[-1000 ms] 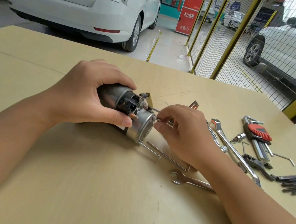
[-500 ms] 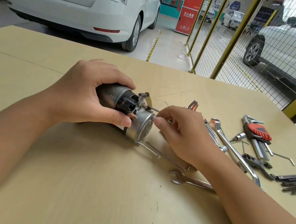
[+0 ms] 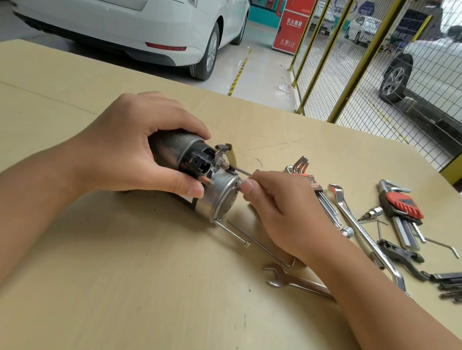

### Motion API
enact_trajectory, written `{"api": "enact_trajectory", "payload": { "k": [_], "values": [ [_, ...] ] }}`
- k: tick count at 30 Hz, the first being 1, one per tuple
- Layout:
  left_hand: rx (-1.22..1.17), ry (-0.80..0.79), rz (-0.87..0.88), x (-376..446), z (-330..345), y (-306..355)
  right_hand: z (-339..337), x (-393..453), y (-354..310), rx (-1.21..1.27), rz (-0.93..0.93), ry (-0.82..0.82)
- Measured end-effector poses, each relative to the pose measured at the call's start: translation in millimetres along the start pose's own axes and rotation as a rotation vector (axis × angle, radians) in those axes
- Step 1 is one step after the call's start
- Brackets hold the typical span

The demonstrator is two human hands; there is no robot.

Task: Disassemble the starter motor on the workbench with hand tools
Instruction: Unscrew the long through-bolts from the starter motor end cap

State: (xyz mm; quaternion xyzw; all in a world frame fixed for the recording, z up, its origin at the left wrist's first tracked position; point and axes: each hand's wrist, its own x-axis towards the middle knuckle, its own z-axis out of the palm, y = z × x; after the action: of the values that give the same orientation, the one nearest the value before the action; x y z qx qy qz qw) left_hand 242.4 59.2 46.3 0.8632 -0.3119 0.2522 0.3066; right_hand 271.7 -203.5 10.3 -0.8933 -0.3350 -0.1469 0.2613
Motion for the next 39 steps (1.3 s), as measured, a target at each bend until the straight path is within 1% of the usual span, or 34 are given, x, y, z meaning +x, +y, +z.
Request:
{"api": "enact_trajectory", "payload": {
  "k": [2, 8, 10, 12, 14, 17, 20, 21, 22, 25, 26, 32, 34, 37, 39],
  "values": [
    [-0.003, -0.001, -0.002, 0.0, -0.1, 0.5, 1.4, 1.1, 1.1, -0.001, -0.016, 0.009],
    [-0.003, 0.002, -0.009, -0.1, -0.1, 0.8, 0.6, 2.4, 0.9, 0.017, 0.003, 0.143],
    [-0.004, 0.0, -0.01, 0.1, 0.0, 0.8, -1.8, 1.9, 1.0, 0.041, 0.005, 0.107],
    [0.001, 0.001, -0.006, 0.5, 0.2, 0.8, -3.2, 1.6, 2.1, 0.016, 0.002, 0.017],
    [0.004, 0.001, -0.008, 0.5, 0.0, 0.8, -2.4, 1.9, 3.3, -0.006, -0.008, -0.017],
    [0.002, 0.003, -0.013, 0.5, -0.3, 1.4, -0.5, 2.7, 2.7, -0.017, -0.011, 0.046],
    [0.005, 0.003, -0.008, 0.4, -0.2, 1.7, -2.2, 1.8, -0.5, 0.039, 0.017, 0.13],
    [0.006, 0.003, -0.006, 0.5, -0.3, 1.8, -2.8, 1.5, -1.4, 0.06, 0.018, 0.132],
    [0.008, 0.004, -0.005, 0.6, -0.3, 2.1, -3.6, 1.2, -1.9, 0.071, 0.021, 0.107],
    [0.012, 0.003, -0.004, 0.7, -0.2, 2.4, -4.3, 0.7, 0.5, 0.015, 0.044, -0.042],
    [0.012, 0.002, -0.005, 0.7, -0.1, 2.5, -3.6, 0.8, 1.3, 0.004, 0.042, -0.056],
    [0.008, 0.004, -0.004, 0.7, -0.1, 2.6, -1.5, 1.6, 0.8, 0.024, 0.047, 0.091],
    [0.011, 0.003, -0.005, 0.8, 0.0, 2.3, -1.5, 1.1, 1.6, 0.045, 0.057, 0.072],
    [0.017, 0.001, -0.003, 0.7, -0.1, 2.1, -0.1, 0.2, 3.8, 0.029, 0.054, -0.031],
    [0.016, 0.001, -0.004, 0.4, -0.2, 2.1, 1.0, 0.9, 4.2, 0.018, 0.036, -0.016]
  ]
}}
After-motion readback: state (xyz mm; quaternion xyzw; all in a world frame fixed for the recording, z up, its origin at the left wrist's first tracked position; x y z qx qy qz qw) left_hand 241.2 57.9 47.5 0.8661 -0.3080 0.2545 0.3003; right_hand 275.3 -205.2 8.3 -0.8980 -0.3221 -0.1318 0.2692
